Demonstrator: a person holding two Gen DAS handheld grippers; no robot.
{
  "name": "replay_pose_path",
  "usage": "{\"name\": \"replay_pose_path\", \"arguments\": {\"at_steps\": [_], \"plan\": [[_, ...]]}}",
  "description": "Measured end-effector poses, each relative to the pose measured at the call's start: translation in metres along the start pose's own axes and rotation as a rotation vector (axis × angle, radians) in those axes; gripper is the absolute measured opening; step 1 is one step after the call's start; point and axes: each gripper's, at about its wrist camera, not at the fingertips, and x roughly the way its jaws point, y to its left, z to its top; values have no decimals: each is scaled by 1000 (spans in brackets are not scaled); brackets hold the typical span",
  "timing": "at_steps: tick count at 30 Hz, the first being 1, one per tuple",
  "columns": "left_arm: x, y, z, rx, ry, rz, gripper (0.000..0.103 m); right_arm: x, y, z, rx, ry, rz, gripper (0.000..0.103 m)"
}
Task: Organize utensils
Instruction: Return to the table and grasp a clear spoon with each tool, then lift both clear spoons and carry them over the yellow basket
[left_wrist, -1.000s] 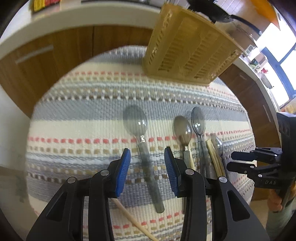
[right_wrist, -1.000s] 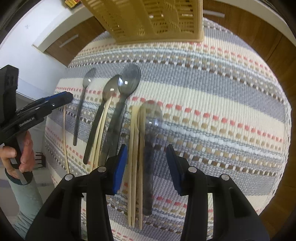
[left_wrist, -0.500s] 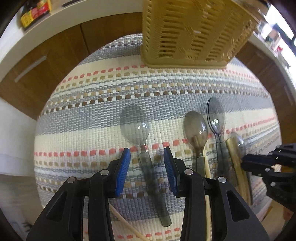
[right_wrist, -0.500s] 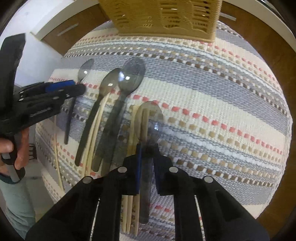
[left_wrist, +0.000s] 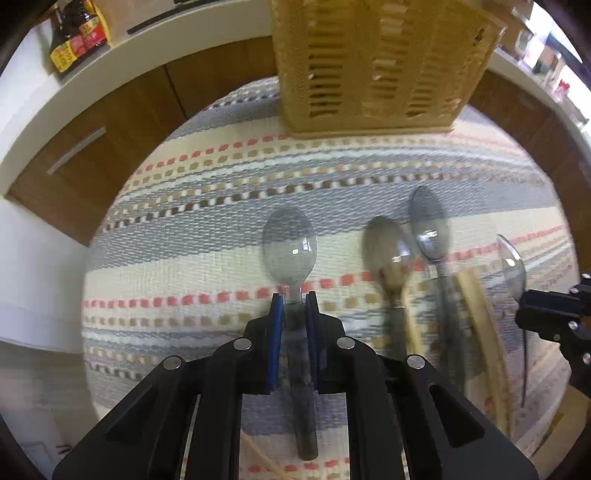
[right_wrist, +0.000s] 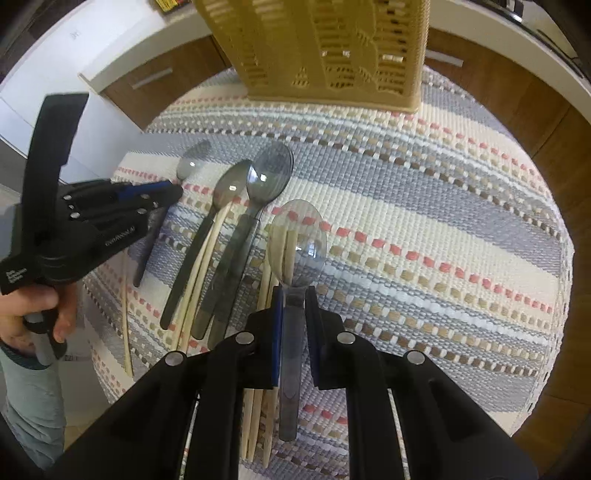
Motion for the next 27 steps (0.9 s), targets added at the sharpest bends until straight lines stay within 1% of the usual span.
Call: {"name": "replay_pose_path", "arguments": {"at_steps": [1, 6, 9, 12, 15, 17, 20, 21, 24, 27], "plan": [[-5, 0, -2, -11, -20, -27, 10, -5, -1, -1, 0, -12, 8, 10], [-31, -1, -12, -24, -113, -82, 10, -29, -3, -5, 4, -73, 46, 10], [-54, 0, -17, -27, -187, -114, 10, -50, -9, -9, 3, -118, 80, 10], [-83, 5, -21, -28, -280, -141, 10, -60, -4, -4, -1, -172, 106, 10], [-119, 6, -19, -35, -394, -176, 10, -84, -2, 2, -8, -252, 127, 10], [-128, 2, -7, -35, -449, -196, 10, -101, -3, 8, -16, -308, 136, 10], [-154, 3, 7, -11, -524, -228, 10, -121, 1, 19, -26, -393, 139, 10], [-157, 2, 8, -6, -537, -232, 10, -129, 0, 24, -30, -427, 139, 10], [-176, 1, 25, 6, -609, -244, 10, -141, 1, 37, -38, -494, 129, 10], [-185, 5, 39, 5, -670, -254, 10, -155, 2, 56, -45, -566, 110, 10]]}}
